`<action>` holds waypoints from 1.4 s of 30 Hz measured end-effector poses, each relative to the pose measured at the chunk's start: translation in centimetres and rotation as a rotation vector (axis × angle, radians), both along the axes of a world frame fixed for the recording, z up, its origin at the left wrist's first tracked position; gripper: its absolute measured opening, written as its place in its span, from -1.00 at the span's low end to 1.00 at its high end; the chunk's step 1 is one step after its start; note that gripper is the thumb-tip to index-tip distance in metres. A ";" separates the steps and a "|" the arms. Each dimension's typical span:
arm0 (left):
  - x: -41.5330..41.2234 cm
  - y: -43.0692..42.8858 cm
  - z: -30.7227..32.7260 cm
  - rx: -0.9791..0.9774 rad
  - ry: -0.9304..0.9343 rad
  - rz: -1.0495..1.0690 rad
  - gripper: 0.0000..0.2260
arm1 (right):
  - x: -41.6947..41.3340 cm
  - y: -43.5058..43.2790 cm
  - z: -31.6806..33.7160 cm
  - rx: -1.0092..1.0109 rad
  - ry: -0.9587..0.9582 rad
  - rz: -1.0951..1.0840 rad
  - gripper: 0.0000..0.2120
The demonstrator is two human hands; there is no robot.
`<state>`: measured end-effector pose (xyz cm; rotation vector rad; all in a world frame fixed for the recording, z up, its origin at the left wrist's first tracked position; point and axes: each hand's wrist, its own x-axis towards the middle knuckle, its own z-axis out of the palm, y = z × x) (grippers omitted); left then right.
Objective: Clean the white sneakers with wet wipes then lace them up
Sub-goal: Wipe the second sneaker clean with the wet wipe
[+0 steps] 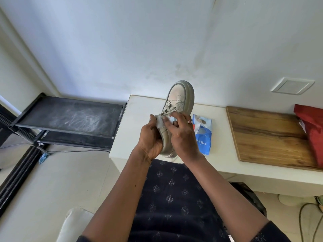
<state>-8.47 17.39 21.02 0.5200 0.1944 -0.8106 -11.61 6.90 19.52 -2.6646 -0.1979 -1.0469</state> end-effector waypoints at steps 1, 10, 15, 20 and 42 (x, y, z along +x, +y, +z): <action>0.0 0.1 0.0 -0.004 0.008 0.005 -0.40 | -0.2 -0.2 -0.1 -0.018 -0.002 0.020 -0.73; -0.4 -0.1 0.2 0.140 -0.061 0.026 -0.45 | 0.6 -2.3 0.7 -0.127 -0.020 -0.072 -0.76; -0.2 0.1 0.0 0.128 -0.050 0.031 -0.42 | 0.2 -2.0 -0.1 -0.098 -0.031 0.008 -0.79; -0.5 -0.1 0.0 0.142 -0.048 0.036 -0.46 | 0.9 -2.2 0.4 -0.083 0.006 0.012 -0.78; -0.2 1.6 -0.9 0.140 -0.007 0.102 -0.48 | 1.0 -3.4 2.0 0.011 -0.024 -0.051 -0.89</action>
